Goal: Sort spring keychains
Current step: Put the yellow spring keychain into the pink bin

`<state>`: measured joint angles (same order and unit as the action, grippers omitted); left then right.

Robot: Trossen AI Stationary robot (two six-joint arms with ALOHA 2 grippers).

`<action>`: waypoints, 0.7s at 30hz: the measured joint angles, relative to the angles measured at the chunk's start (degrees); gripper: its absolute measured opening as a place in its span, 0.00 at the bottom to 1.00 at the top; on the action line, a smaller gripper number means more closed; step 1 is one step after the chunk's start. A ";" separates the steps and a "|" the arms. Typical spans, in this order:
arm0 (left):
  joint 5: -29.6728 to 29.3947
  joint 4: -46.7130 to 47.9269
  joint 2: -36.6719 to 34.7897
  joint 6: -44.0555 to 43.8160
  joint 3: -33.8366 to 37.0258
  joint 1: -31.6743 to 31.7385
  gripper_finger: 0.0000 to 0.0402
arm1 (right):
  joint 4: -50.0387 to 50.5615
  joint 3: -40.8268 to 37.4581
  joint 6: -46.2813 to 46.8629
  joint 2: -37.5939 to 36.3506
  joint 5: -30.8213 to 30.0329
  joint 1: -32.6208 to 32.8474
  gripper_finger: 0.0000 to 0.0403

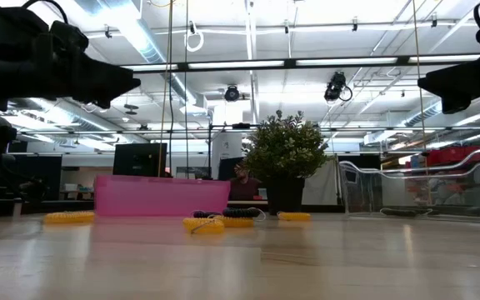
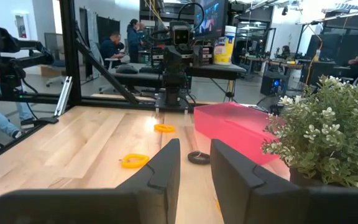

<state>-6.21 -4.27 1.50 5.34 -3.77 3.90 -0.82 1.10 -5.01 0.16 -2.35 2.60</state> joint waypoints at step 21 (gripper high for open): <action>32.31 -22.53 4.06 -10.31 -10.04 -2.39 0.50 | 0.02 0.00 -0.01 0.02 0.00 -0.01 0.23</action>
<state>26.10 -26.79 5.56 -4.97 -13.81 1.51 -0.80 1.10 -5.02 0.19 -2.35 2.59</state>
